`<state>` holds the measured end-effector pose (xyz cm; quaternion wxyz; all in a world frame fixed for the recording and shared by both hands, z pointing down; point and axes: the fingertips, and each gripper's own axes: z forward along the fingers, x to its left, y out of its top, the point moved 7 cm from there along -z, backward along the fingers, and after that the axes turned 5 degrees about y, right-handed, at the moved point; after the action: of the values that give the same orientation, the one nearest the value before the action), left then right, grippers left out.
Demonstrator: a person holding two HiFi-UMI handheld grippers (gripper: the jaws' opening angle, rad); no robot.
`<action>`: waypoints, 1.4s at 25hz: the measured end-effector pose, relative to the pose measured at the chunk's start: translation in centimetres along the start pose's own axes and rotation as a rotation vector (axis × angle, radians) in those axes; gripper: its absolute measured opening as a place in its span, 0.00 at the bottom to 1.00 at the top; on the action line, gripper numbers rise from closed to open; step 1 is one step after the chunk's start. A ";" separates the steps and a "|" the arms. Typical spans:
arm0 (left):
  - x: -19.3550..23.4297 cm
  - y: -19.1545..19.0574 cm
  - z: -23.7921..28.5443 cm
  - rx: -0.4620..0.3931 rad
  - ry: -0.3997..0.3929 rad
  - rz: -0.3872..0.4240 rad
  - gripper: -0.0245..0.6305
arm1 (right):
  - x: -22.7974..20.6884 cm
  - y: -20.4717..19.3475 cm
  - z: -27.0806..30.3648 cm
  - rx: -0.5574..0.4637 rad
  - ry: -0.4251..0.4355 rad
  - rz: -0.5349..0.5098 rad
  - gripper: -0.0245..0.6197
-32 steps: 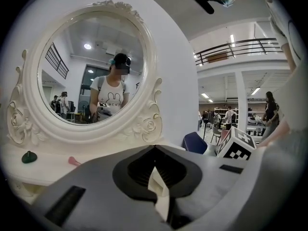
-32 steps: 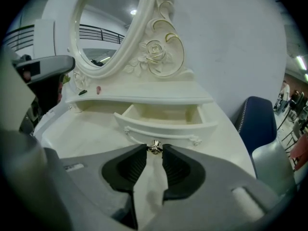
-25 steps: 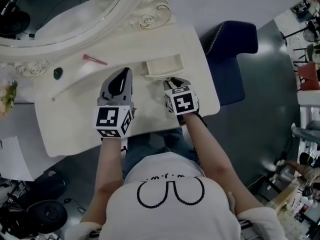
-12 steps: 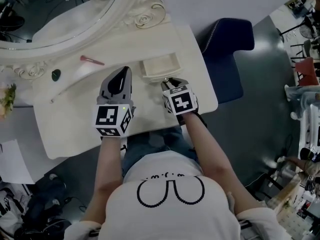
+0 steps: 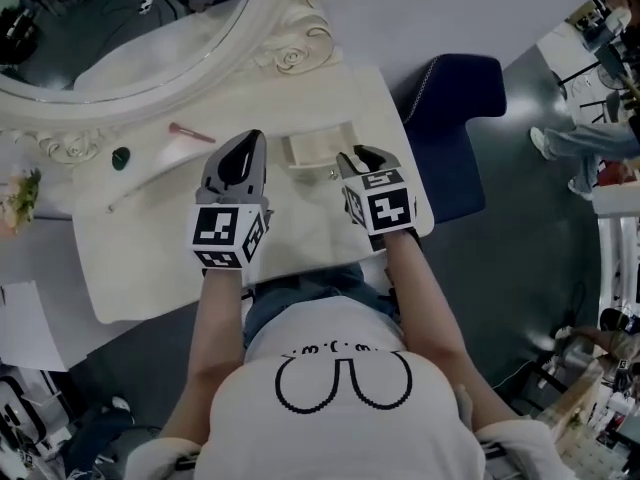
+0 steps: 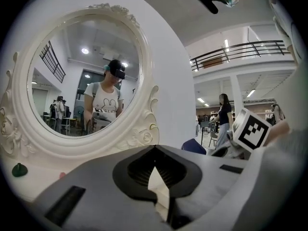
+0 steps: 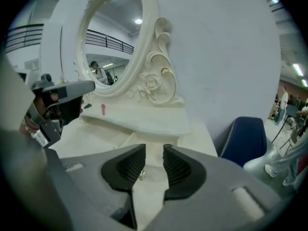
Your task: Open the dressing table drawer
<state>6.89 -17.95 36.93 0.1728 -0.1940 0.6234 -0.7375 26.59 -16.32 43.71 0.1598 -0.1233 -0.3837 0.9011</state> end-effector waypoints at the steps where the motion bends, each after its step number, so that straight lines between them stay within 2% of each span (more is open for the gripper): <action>1: 0.0 0.4 0.2 -0.007 -0.001 0.005 0.04 | -0.2 0.9 -0.5 -0.028 0.000 -0.005 0.20; 4: 0.0 1.4 0.5 -0.029 -0.003 0.021 0.04 | -0.8 3.6 -2.5 -0.136 -0.007 -0.017 0.05; 5: 0.0 1.8 0.6 -0.036 -0.004 0.025 0.04 | -0.9 4.5 -3.1 -0.173 -0.012 -0.022 0.03; 8: 0.2 2.8 0.9 -0.059 -0.005 0.038 0.04 | -1.1 7.0 -5.1 -0.268 -0.023 -0.058 0.03; 13: 0.8 5.8 1.7 -0.134 0.003 0.061 0.04 | -1.0 10.5 -8.5 -0.442 -0.059 -0.190 0.03; 19: 0.8 8.9 2.2 -0.213 0.000 0.087 0.04 | -0.9 12.3 -11.7 -0.612 -0.148 -0.333 0.03; 22: 0.6 9.7 2.1 -0.231 -0.008 0.099 0.04 | -1.0 12.8 -12.9 -0.682 -0.176 -0.348 0.03; 25: 0.7 10.1 2.1 -0.238 -0.007 0.102 0.04 | -1.3 12.9 -13.4 -0.707 -0.187 -0.340 0.03; 35: 0.7 10.4 2.3 -0.238 -0.008 0.112 0.04 | -2.0 12.8 -13.8 -0.685 -0.200 -0.334 0.03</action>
<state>7.58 -21.92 27.08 0.1920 -0.1811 0.7157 -0.6467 30.69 -16.46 25.20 0.2154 -0.0168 -0.6906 0.6902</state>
